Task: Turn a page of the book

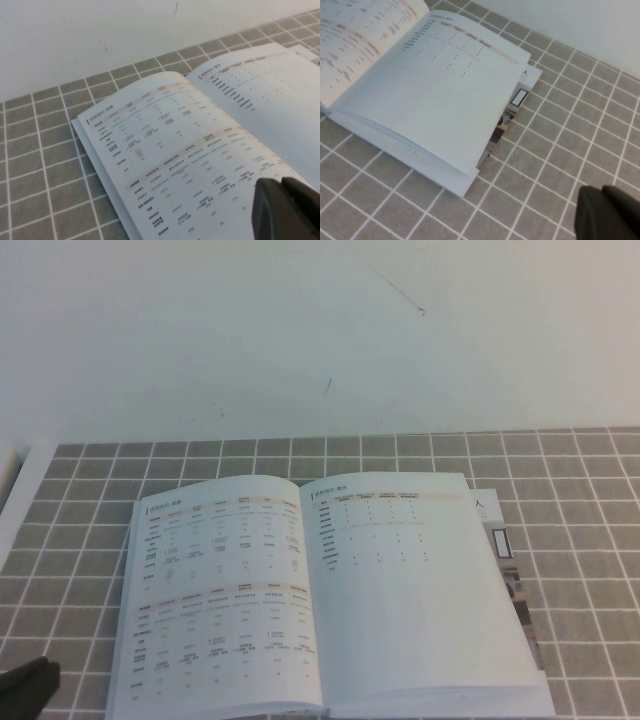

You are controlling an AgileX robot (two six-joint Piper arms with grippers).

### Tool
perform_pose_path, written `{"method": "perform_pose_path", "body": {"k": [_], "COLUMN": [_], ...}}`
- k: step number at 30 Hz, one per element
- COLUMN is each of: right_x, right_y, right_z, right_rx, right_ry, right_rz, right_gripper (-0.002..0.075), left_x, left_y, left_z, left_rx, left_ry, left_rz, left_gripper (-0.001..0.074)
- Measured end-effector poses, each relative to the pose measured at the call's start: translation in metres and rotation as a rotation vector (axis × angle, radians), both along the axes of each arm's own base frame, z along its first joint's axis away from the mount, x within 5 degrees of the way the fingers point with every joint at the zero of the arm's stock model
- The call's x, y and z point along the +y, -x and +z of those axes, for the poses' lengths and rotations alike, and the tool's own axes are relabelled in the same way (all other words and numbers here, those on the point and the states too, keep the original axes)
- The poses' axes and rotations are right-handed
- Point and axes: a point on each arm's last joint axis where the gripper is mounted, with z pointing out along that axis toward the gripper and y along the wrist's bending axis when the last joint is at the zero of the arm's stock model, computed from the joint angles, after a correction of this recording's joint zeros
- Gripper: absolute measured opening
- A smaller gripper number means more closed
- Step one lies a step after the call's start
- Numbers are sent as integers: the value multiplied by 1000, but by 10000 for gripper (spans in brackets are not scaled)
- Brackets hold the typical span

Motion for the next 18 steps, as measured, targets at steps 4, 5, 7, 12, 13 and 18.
{"method": "perform_pose_path", "body": {"k": [4,5,7,12,13,18], "right_x": [1,1,3,4,4,4], "right_y": [1,1,-1,-2,-2,-2], "right_z": [-28,-36,-48,-56,-56,-56], "right_rx": [-36,-33,-9,1,-1,-5], "right_ry": [-26,-31,-29,-32,-33,-35], "right_rz": [9,10,13,15,15,15], "right_gripper": [-1,-1,-1,-1,-1,-1], "left_x": [-1,-1,-2,-3,-3,-3], "left_y": [-1,-1,-2,-2,-2,-2], "left_z": [-17,-20,-23,-22,-22,-22], "left_rx": [21,27,30,9,10,8], "left_ry": [-25,-28,-31,-20,-20,-19], "left_rz": [-10,-11,-12,-18,-18,-19], "left_gripper": [-4,-4,-4,-4,-4,-4]}}
